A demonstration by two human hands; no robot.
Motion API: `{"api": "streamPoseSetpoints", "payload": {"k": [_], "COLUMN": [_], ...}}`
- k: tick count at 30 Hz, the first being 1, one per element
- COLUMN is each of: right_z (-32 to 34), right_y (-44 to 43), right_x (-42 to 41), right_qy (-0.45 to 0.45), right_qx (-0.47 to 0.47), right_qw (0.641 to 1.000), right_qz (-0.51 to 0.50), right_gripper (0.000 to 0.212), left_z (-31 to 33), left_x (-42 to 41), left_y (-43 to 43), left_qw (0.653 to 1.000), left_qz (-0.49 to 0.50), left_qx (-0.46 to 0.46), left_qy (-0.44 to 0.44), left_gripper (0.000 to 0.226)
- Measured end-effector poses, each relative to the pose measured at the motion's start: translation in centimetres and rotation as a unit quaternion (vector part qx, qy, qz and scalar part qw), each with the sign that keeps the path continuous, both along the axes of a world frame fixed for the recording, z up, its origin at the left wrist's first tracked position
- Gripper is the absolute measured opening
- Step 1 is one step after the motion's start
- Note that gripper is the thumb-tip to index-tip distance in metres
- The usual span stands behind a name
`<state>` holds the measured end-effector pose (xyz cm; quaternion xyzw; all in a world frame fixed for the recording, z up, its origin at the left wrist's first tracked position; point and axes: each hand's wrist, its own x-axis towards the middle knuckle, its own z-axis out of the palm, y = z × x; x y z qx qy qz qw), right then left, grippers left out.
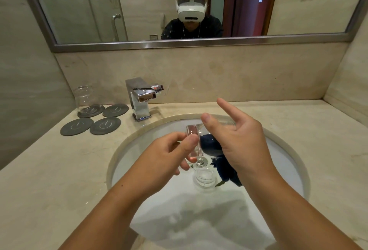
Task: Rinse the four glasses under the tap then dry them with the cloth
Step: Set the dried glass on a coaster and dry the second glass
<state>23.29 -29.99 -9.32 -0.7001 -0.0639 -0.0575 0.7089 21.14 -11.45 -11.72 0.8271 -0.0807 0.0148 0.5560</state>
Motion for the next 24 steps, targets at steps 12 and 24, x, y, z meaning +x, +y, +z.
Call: {"api": "streamPoseSetpoints", "payload": {"k": [12, 24], "right_z": [-0.9, -0.4], "right_y": [0.2, 0.2], "right_x": [1.1, 0.5], "right_qy": [0.015, -0.014], "right_qx": [0.016, -0.010], "right_qw": [0.999, 1.000], "right_qz": [-0.037, -0.005], "right_gripper": [0.074, 0.065], "left_z": [0.1, 0.1], "left_x": [-0.4, -0.3], "left_y": [0.5, -0.1], "left_qw": [0.986, 0.998], "left_qz": [-0.021, -0.001], "left_qx": [0.148, 0.038], "left_qy": [-0.079, -0.042], "left_gripper": [0.073, 0.047]}}
